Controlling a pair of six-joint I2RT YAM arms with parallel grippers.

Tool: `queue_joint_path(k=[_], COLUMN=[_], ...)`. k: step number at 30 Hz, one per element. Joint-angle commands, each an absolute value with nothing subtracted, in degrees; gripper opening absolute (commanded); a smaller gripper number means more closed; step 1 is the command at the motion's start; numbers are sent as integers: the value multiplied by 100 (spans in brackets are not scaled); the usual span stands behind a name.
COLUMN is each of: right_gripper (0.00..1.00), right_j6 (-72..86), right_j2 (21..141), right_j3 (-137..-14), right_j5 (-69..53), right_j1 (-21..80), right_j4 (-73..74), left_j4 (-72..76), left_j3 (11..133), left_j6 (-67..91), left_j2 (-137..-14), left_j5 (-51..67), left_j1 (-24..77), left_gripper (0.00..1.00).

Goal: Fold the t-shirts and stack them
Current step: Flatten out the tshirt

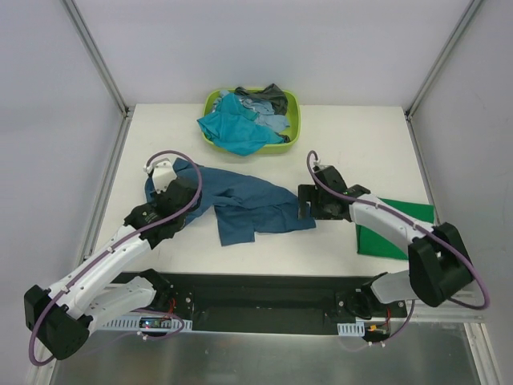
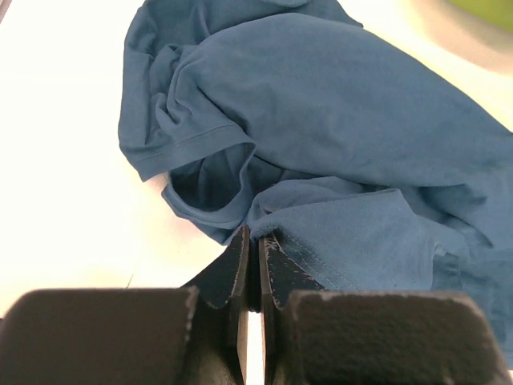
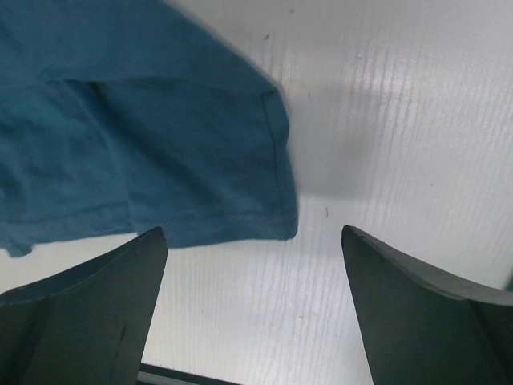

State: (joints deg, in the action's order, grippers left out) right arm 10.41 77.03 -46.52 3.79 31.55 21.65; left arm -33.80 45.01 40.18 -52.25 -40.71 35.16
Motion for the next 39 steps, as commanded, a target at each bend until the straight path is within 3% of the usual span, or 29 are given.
queue_joint_path(k=[1,7,14,22,32,39], right_gripper=[91,80,74,49,0,0], right_j6=[1415,1432,1617,1556,1029,344], right_j2=[8278,8718,9096,9580,9712,8870], right_j3=[-5044,-5256,-5379,-5537,-5791,-6502], right_j5=[835,1081,1379,1327,2213,3865], right_j1=[3278,3480,3726,3788,3788,3727], right_j4=[2504,2821,2953,2936,2979,3796], left_j4=[-3463,-3463,-3463,-3463,-3472,-3542], left_j3=[4403,4368,4403,4324,4394,5473], left_j6=[4184,4245,4263,4280,4193,3631], left_j2=[-5124,-5229,-5309,-5282,-5115,-4984], left_j5=[-4324,-4324,-4289,-4350,-4473,-4956], left_j1=[3463,3445,3437,3410,3322,3261], left_gripper=[0,0,0,0,0,0])
